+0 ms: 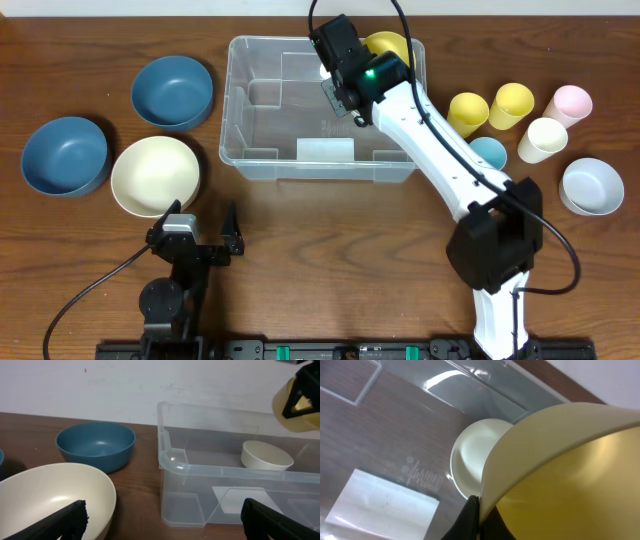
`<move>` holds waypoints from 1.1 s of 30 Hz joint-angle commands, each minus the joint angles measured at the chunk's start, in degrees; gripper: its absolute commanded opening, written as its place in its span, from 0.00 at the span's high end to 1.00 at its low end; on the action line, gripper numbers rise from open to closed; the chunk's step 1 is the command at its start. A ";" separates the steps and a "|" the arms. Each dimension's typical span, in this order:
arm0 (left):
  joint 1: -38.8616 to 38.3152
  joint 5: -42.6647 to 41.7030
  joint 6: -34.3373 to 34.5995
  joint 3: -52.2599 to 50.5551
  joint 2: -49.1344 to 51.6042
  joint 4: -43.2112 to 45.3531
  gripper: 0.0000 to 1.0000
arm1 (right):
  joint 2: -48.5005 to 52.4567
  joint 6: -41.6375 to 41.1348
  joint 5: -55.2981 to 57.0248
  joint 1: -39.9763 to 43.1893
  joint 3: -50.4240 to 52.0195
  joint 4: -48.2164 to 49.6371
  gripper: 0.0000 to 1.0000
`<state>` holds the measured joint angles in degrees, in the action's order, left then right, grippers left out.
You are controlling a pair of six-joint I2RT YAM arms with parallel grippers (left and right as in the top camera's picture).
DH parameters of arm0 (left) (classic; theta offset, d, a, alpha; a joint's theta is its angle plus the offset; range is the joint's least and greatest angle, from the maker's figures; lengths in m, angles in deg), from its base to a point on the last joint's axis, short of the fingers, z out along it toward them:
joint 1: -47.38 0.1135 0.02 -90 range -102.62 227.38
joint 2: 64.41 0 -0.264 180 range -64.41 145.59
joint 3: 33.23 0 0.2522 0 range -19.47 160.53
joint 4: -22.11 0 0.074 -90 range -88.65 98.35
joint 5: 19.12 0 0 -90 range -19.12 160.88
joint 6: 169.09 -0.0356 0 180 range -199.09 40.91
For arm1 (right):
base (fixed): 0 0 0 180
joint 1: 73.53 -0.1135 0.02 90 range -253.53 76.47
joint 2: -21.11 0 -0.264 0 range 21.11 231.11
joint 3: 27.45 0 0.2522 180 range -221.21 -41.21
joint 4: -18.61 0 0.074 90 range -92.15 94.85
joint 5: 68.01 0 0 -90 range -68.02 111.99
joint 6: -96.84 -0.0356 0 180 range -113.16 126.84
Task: Pack container
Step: 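Carry the yellow bowl over the container and lower it onto the white bowl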
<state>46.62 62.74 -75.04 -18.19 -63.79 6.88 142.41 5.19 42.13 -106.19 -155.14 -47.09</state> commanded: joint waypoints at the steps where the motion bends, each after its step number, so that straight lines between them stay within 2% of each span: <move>1: 0.33 -0.39 -0.74 -1.05 -0.33 -1.92 0.02 | 2.36 1.09 -3.69 0.87 -0.50 1.51 0.99; 18: 0.31 -0.39 -0.76 -1.05 -0.33 -1.92 0.02 | 11.02 0.00 -5.16 0.96 -0.48 2.54 0.99; 26: 0.31 -0.39 -0.76 -1.05 -0.33 -1.92 0.02 | 11.43 0.02 -5.14 2.49 -0.50 3.30 0.99; 27: 0.31 -0.39 -0.76 -1.05 -0.33 -1.92 0.02 | 11.43 0.02 -5.14 2.82 -0.48 3.28 0.96; 28: 0.31 -0.39 -0.76 -1.05 -0.33 -1.92 0.02 | 11.43 0.02 -5.16 3.02 -0.48 3.23 0.85; 29: 0.33 -0.39 -0.76 -1.05 -0.33 -1.92 0.02 | 11.43 0.04 -5.14 3.21 -0.50 3.15 0.59; 31: 0.33 -0.39 -0.76 -1.05 -0.33 -1.92 0.02 | 11.43 0.31 -5.14 3.32 -0.50 3.15 0.28; 33: 0.33 -0.39 -0.76 -1.05 -0.33 -1.92 0.02 | 11.34 0.98 -5.14 3.17 -0.81 2.80 0.18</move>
<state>46.62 62.74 -75.06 -18.19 -63.79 6.88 153.71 5.09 36.60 -103.35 -155.14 -43.99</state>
